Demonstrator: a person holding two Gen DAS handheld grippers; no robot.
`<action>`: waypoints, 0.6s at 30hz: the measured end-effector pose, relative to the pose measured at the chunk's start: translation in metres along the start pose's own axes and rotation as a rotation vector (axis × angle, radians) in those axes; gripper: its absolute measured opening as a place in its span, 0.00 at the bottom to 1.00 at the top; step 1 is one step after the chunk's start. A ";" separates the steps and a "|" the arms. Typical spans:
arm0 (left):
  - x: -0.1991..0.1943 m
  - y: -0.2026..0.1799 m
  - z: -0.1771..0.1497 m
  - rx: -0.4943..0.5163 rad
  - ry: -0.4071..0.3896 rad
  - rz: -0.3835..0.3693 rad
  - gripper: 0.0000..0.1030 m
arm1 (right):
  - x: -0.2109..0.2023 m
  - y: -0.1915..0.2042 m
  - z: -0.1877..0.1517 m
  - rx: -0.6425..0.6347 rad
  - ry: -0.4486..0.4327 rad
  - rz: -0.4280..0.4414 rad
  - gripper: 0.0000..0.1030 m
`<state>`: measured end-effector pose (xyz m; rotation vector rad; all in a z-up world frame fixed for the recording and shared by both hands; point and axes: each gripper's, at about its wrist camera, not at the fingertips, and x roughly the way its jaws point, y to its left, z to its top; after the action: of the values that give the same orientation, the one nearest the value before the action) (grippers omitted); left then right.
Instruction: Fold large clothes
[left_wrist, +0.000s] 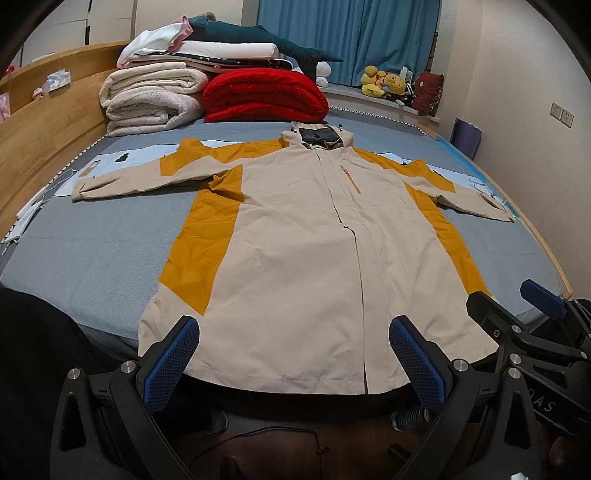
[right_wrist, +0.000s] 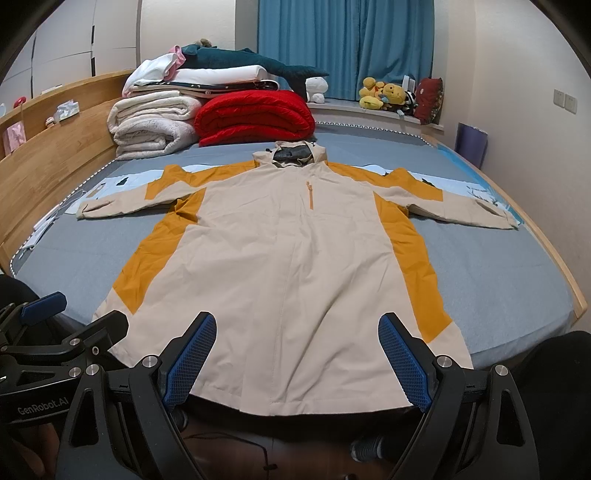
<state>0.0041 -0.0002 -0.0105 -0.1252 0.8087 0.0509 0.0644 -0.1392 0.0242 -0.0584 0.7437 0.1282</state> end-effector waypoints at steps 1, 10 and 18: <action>0.000 0.000 0.000 0.000 0.000 0.000 0.99 | 0.000 0.000 0.000 0.000 0.000 0.000 0.87; 0.000 0.000 -0.001 -0.001 0.001 -0.001 0.99 | 0.000 0.001 0.000 -0.001 -0.001 -0.001 0.87; 0.000 0.000 -0.001 -0.002 0.001 -0.002 0.99 | -0.001 0.001 0.001 -0.001 -0.001 -0.001 0.87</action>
<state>0.0040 0.0000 -0.0112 -0.1279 0.8101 0.0497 0.0643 -0.1385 0.0252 -0.0599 0.7429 0.1275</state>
